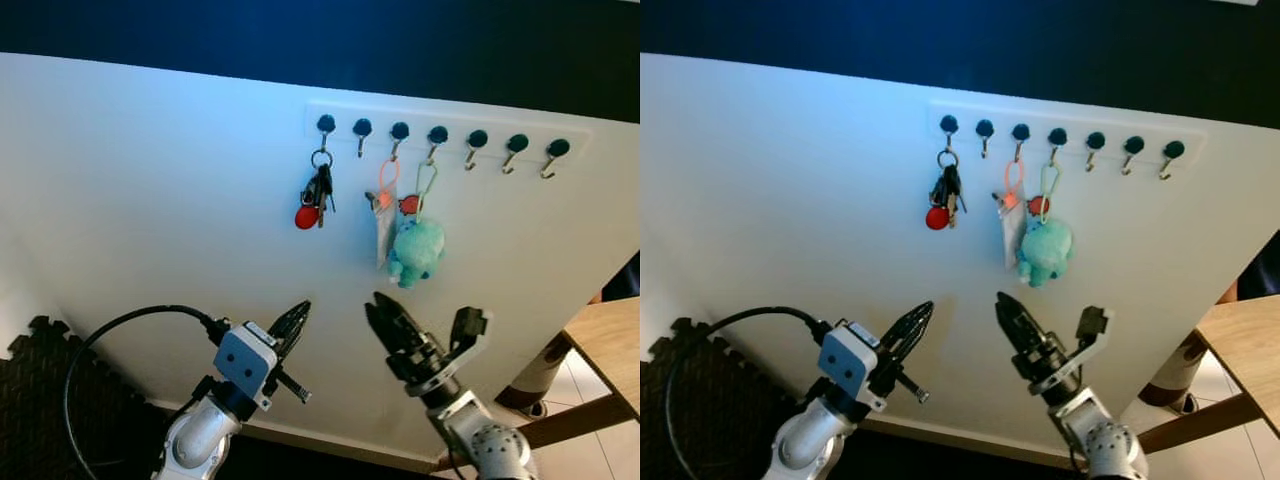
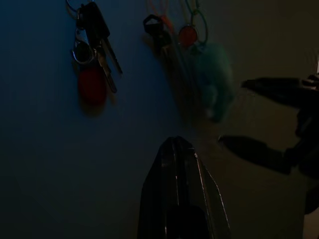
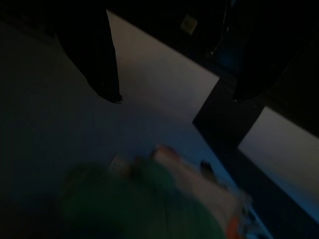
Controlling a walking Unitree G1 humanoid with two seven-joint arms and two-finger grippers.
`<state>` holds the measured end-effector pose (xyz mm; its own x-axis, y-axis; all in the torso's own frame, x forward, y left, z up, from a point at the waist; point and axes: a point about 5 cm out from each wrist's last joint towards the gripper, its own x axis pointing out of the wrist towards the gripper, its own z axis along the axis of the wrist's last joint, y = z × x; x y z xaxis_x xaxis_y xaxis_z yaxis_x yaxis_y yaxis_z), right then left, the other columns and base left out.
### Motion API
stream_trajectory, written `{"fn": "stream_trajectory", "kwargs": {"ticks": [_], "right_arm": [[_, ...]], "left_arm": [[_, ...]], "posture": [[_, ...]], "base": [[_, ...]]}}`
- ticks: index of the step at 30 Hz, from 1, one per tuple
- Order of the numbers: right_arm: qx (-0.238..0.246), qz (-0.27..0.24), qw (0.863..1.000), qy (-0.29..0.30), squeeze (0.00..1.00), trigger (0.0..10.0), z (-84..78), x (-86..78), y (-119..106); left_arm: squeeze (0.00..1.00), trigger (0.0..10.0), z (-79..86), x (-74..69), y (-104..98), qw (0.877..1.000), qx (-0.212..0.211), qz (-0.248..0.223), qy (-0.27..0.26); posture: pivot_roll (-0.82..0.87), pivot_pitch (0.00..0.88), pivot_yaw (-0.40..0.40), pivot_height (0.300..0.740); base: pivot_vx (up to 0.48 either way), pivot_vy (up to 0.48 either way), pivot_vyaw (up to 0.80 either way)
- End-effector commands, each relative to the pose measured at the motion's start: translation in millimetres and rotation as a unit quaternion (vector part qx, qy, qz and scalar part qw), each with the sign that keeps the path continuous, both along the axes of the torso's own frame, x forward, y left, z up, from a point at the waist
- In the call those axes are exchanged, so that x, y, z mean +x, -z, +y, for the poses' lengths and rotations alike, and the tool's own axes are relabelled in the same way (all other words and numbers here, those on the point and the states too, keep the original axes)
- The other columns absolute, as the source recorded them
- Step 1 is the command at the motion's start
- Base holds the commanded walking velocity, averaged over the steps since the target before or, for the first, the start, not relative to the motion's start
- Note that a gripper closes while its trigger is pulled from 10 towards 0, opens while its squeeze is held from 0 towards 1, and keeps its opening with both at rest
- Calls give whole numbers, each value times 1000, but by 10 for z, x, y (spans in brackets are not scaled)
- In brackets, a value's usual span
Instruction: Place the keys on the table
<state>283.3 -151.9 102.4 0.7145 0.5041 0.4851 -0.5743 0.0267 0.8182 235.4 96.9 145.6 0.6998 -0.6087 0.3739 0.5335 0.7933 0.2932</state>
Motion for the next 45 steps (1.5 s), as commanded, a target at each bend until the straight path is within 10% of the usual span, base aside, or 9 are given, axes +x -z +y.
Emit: {"fn": "stream_trajectory", "kwargs": {"ticks": [1,17,28,32,38,45], "right_arm": [[10,5,1000,12,0,10000,-13,21,-4],[26,33,997,61,0,10000,58,248,-7],[-163,-15,978,126,0,10000,2,265,-67],[-292,-53,939,176,0,10000,-27,249,-89],[-457,-148,838,259,0,10000,-5,201,-194],[-467,-176,819,281,0,10000,39,159,-206]], "left_arm": [[0,10000,-10,-1,37,1000,10,4,4],[0,10000,-3,19,19,1000,12,-1,-2],[0,10000,-9,16,23,1000,11,-1,-3],[0,10000,-6,19,22,1000,11,-1,-3],[0,10000,-8,17,23,1000,10,0,-1],[0,10000,-18,12,27,1000,10,0,1]], "posture": [[139,77,-72,740],[155,78,-82,740],[151,72,-81,740],[147,73,-77,740],[142,75,-75,740],[140,71,-76,740]], "base": [[0,0,0],[0,0,0],[0,0,0],[0,0,0],[0,0,0],[0,0,0]]}}
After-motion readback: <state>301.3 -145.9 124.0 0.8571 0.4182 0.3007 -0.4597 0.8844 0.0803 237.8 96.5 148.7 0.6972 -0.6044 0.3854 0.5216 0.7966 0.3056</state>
